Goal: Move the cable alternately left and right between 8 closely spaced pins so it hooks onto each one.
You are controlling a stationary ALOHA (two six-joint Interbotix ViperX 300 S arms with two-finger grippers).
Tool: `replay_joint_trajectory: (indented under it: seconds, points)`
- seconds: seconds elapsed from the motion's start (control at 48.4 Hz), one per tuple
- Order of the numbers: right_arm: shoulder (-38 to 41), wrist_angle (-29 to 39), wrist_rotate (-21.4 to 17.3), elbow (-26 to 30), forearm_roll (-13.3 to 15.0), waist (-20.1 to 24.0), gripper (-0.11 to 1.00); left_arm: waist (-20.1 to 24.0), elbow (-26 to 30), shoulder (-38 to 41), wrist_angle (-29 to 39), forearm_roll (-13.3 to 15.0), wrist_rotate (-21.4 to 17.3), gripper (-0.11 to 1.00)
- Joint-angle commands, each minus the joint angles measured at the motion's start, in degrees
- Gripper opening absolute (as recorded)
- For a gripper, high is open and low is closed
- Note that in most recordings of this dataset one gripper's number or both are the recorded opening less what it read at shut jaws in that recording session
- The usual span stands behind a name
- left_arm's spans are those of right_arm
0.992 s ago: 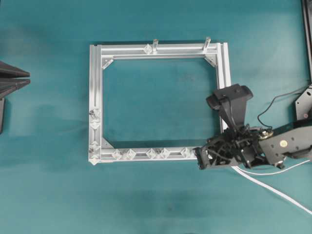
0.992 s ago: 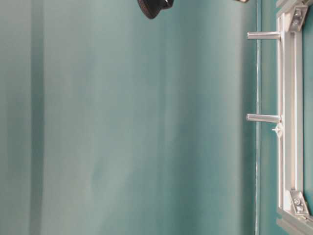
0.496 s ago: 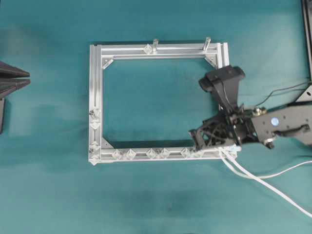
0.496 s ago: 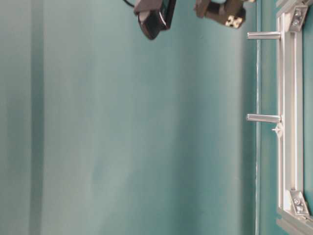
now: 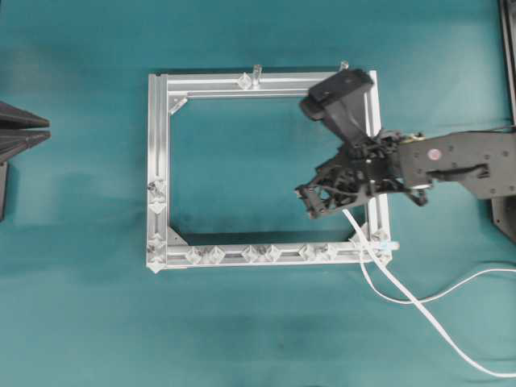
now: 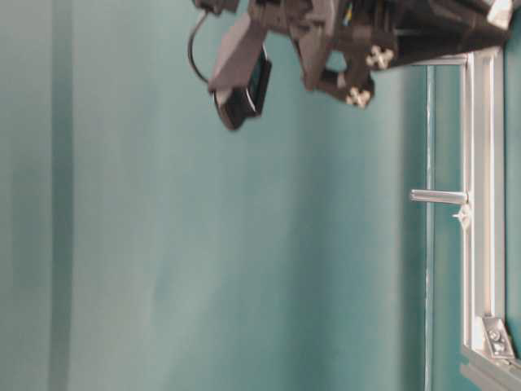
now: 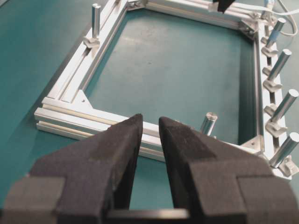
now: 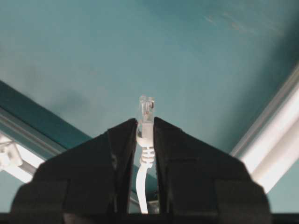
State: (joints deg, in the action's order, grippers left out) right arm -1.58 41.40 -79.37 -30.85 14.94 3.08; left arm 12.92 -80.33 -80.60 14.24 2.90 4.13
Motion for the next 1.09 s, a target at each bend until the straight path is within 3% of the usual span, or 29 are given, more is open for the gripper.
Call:
replay_joint_trajectory:
  seconds: [0.0,0.124,0.227,0.392,0.516,0.764,1.074]
  points:
    - [1.1,-0.4,2.3,3.2,-1.8,0.0,0.13,0.3,0.6,0.4,-0.2,0.1,0.1,0.27]
    - [4.6,-0.4,6.4,6.9,-5.0,0.0,0.13,0.2,0.6,0.4,-0.2,0.1,0.1,0.27]
    - [6.9,-0.4,8.3,10.1,-5.9,0.5,0.13,0.2,0.5,0.4,-0.2,0.0,0.1,0.27]
    - [9.3,0.2,8.4,13.7,-6.3,2.2,0.13,0.2,0.5,0.4,-0.2,0.0,0.1,0.27]
    - [9.8,0.7,7.9,14.1,-8.2,4.0,0.13,0.2,0.5,0.4,-0.2,0.1,0.1,0.27]
    - [9.7,4.2,2.9,13.5,-9.1,7.0,0.13,0.2,0.6,0.4,-0.2,0.1,0.1,0.27]
    - [9.7,1.5,-2.4,14.5,-9.4,9.7,0.13,0.2,0.6,0.4,-0.2,0.1,0.1,0.27]
